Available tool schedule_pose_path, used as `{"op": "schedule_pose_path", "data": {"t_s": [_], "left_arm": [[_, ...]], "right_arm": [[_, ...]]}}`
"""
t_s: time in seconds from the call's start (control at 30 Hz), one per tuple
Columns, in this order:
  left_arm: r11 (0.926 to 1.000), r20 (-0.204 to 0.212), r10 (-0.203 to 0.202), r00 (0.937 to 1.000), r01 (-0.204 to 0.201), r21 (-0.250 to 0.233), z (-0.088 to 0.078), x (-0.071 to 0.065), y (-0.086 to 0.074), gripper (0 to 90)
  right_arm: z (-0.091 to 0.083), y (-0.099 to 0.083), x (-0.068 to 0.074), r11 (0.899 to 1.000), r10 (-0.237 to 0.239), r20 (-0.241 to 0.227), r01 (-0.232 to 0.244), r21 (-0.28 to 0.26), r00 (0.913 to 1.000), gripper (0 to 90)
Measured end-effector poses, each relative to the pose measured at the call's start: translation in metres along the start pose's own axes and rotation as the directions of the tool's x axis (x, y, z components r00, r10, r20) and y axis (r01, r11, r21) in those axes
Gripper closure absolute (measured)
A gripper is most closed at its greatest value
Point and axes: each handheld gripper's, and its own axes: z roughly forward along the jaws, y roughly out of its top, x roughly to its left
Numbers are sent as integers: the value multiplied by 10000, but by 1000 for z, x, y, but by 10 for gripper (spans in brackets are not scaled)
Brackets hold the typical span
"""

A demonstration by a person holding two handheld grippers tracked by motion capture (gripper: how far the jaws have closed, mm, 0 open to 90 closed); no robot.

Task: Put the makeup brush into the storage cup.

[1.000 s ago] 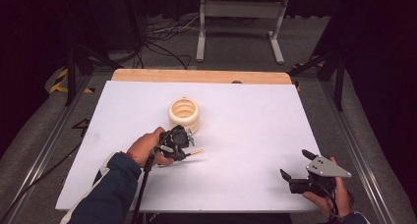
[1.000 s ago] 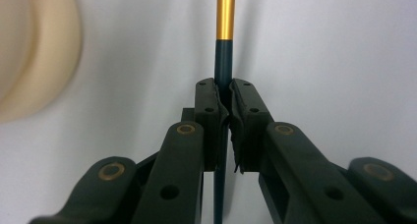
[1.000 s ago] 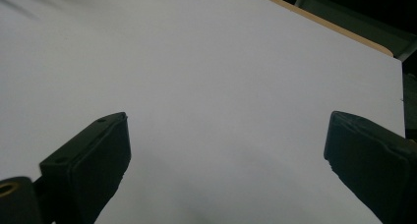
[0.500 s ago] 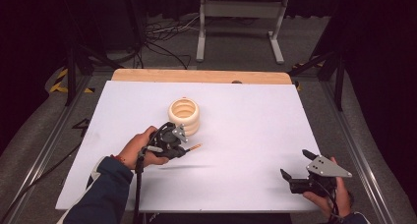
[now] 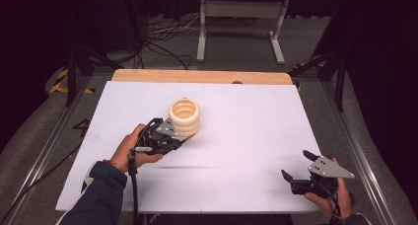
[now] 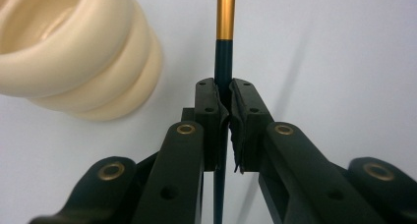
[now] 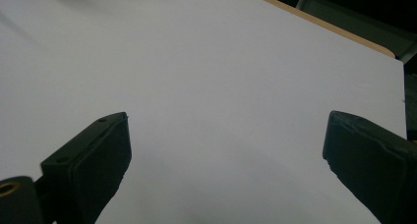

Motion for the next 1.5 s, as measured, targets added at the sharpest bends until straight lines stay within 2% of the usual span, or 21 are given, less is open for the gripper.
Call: {"op": "schedule_pose_path", "data": {"t_s": [0.07, 0.2, 0.37, 0.47, 0.5, 0.57, 0.7, 0.73, 0.77, 0.83, 0.93, 1.0, 1.1, 1.13, 1.23, 1.3, 1.33, 1.4, 1.47, 1.5], "left_arm": [[9994, -140, -76, 9999, 71, -326, -4, 1, -1, 830], [9978, -308, -145, 9994, 125, -646, -9, 1, -2, 830], [9898, -733, -210, 9971, 104, -1419, -19, 2, -3, 830], [9823, -940, -392, 9948, 211, -1862, -24, 3, -3, 830], [9789, -847, -476, 9953, 296, -2021, -26, 4, -4, 830], [9741, -1041, -589, 9928, 343, -2235, -28, 4, -4, 830], [9598, -1109, -855, 9901, 520, -2757, -33, 7, -5, 830], [9536, -1194, -967, 9881, 576, -2955, -35, 8, -5, 830], [9536, -1194, -967, 9881, 576, -2955, -35, 8, -5, 830], [9465, -1231, -1089, 9864, 650, -3162, -37, 10, -4, 830], [9433, -1265, -1106, 9858, 640, -3256, -37, 12, -3, 830], [9376, -1190, -1229, 9853, 759, -3394, -37, 13, -2, 830], [9355, -1256, -1253, 9841, 751, -3452, -38, 13, -1, 830], [9298, -1236, -1288, 9839, 765, -3600, -38, 16, 0, 830], [9241, -1264, -1386, 9822, 824, -3732, -38, 17, 2, 830], [9237, -1321, -1395, 9814, 809, -3745, -38, 18, 2, 830], [9203, -1281, -1400, 9818, 813, -3826, -38, 18, 3, 830], [9187, -1397, -1410, 9801, 770, -3873, -38, 19, 5, 830], [9095, -1428, -1545, 9776, 843, -4072, -39, 21, 5, 830], [9095, -1428, -1545, 9776, 843, -4072, -39, 21, 5, 830]], "right_arm": [[0, 0, 0, 10000, 29, -1, -29, -16, 10000, 46], [0, 0, 0, 10000, 21, 0, -21, -43, 10000, 46], [0, 0, 1, 10000, -29, -17, 29, -71, 10000, 45], [-1, 1, 1, 9999, -38, -5, 38, -116, 10000, 45], [-1, 1, 1, 9999, -48, -17, 48, -116, 10000, 44], [-1, 1, 1, 9999, -74, 7, 74, -151, 10000, 42], [-2, 1, 1, 9996, -73, 36, 74, -264, 10000, 37], [-2, 1, 1, 9996, -73, 35, 74, -269, 10000, 37], [-2, 1, 1, 9996, -75, 34, 76, -260, 10000, 37], [-1, 1, 1, 9997, -79, 27, 79, -246, 10000, 37], [-2, 1, 1, 9996, -99, 26, 100, -278, 9999, 37], [-2, 1, 1, 9996, -52, 28, 53, -293, 10000, 37], [-2, 1, 1, 9996, -42, 38, 43, -292, 10000, 37], [-2, 1, 1, 9996, -34, 49, 35, -296, 10000, 37], [-2, 1, 1, 9995, -48, 57, 50, -308, 10000, 37], [-2, 1, 1, 9995, -43, 37, 44, -315, 10000, 37], [-2, 1, 1, 9995, -51, 49, 52, -315, 10000, 37], [-2, 1, 1, 9994, -47, 71, 50, -342, 10000, 37], [-2, 1, 0, 9994, -54, 80, 57, -340, 10000, 37], [-2, 1, 0, 9994, -54, 80, 57, -340, 10000, 37]]}}
